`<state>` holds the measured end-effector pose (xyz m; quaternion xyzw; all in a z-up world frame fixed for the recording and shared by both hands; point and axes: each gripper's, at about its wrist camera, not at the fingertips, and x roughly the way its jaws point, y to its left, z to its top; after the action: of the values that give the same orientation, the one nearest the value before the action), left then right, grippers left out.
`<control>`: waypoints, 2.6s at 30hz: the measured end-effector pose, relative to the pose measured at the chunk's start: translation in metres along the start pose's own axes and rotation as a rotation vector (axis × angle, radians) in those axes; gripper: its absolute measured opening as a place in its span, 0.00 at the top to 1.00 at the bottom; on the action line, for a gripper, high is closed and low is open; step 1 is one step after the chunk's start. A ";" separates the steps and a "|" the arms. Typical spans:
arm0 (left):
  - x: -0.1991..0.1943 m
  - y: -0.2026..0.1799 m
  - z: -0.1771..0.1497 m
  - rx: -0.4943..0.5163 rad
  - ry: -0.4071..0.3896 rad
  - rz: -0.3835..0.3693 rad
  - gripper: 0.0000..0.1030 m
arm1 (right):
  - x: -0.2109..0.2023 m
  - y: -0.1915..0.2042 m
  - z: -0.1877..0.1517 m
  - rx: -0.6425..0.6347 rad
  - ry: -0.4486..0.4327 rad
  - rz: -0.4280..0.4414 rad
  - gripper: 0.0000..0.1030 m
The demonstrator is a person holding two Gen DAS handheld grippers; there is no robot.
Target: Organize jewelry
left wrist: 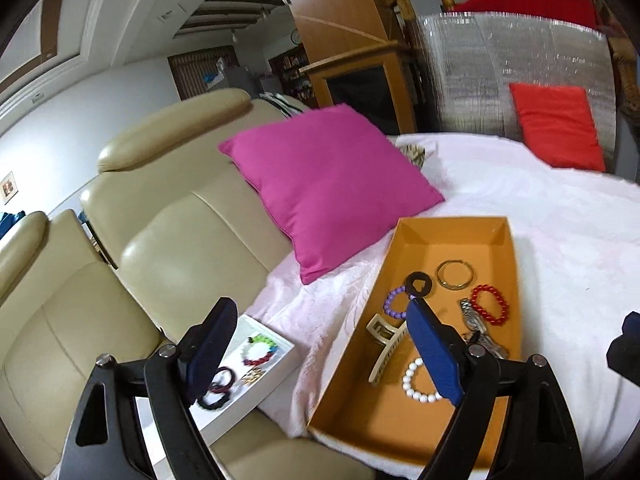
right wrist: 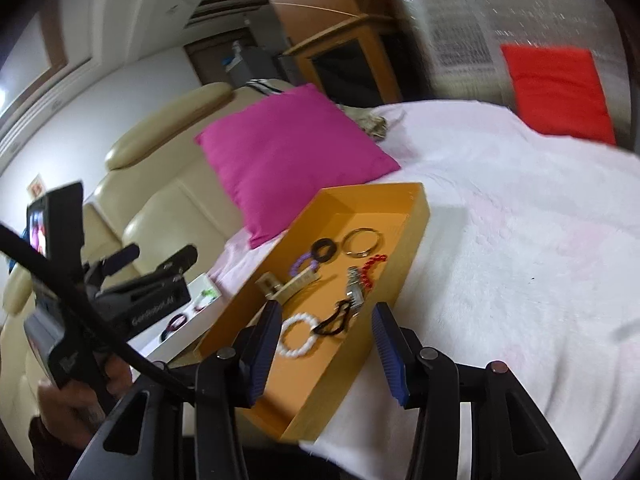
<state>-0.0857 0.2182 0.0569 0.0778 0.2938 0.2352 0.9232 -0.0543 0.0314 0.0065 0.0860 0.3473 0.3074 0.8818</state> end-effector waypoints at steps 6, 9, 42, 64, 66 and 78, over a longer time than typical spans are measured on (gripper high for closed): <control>-0.061 0.020 -0.001 -0.020 -0.040 -0.008 0.16 | -0.061 0.041 -0.006 -0.072 -0.051 -0.001 0.51; -0.092 0.027 -0.005 -0.036 -0.048 -0.037 0.16 | -0.090 0.059 -0.008 -0.099 -0.074 -0.025 0.48; -0.143 0.024 -0.028 -0.002 -0.062 -0.137 0.16 | -0.143 0.096 -0.026 -0.057 -0.091 -0.137 0.42; -0.136 0.020 -0.029 -0.010 -0.023 -0.135 0.16 | -0.140 0.092 -0.025 -0.031 -0.097 -0.125 0.41; -0.136 0.020 -0.029 -0.007 -0.022 -0.136 0.16 | -0.140 0.090 -0.026 -0.026 -0.096 -0.122 0.41; -0.131 0.019 -0.029 -0.004 -0.010 -0.132 0.16 | -0.138 0.090 -0.025 -0.025 -0.100 -0.111 0.41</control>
<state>-0.2034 0.1721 0.1045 0.0577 0.2934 0.1741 0.9382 -0.1933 0.0180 0.0977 0.0708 0.3031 0.2574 0.9148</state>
